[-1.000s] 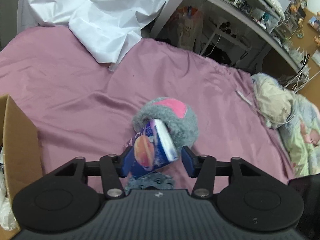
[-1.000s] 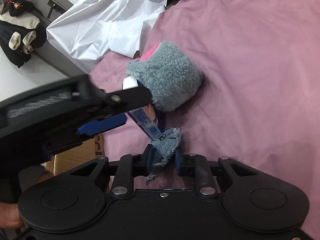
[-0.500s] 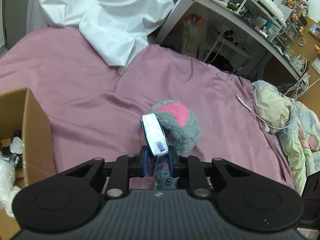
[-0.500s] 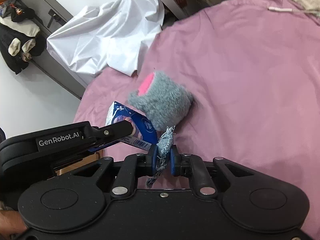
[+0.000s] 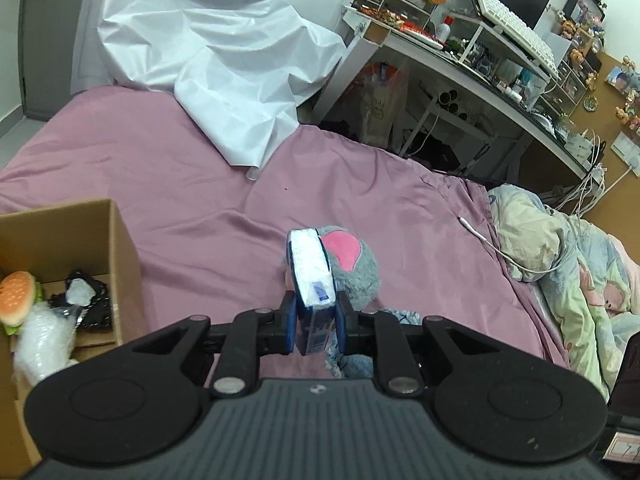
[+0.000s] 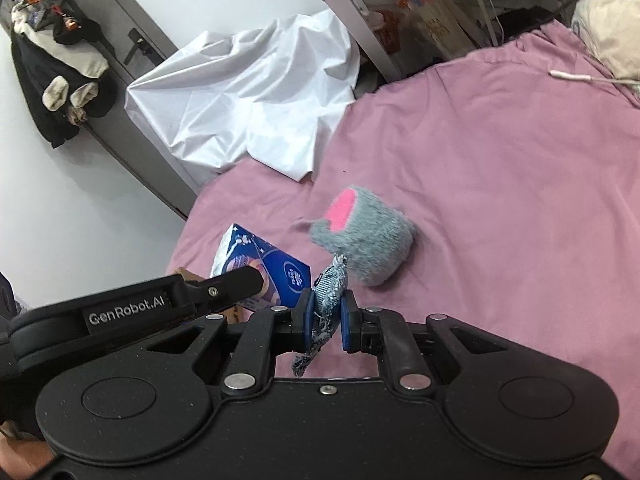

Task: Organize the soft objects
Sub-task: 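Carry the tissue box with the left tool while the right tool carries the cloth to the box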

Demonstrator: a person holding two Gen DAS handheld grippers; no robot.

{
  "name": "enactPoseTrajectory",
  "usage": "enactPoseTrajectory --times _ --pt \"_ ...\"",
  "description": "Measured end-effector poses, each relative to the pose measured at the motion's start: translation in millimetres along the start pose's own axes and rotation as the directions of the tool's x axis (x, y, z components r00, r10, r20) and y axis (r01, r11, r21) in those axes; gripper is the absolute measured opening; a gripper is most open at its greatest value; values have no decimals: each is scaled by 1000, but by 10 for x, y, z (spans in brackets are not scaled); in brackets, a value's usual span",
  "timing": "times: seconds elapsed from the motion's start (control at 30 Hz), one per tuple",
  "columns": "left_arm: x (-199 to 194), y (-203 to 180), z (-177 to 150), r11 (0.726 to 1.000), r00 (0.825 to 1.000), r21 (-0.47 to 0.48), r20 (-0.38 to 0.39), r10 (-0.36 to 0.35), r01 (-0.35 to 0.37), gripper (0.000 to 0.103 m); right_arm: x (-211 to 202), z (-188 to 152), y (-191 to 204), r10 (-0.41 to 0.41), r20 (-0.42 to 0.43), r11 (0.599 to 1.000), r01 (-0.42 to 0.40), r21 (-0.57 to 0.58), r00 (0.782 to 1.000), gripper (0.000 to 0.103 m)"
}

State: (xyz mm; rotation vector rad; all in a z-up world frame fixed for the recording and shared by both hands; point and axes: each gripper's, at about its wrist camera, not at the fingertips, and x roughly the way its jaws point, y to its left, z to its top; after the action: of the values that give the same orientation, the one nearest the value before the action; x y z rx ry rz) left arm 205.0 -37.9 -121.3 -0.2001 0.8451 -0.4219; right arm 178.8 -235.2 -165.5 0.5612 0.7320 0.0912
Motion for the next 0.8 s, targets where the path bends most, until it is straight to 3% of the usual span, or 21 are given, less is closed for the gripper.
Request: enactPoseTrajectory --times 0.8 --pt "-775 422 -184 997 993 -76 117 34 -25 18 -236 -207 632 27 51 994 -21 -112 998 13"
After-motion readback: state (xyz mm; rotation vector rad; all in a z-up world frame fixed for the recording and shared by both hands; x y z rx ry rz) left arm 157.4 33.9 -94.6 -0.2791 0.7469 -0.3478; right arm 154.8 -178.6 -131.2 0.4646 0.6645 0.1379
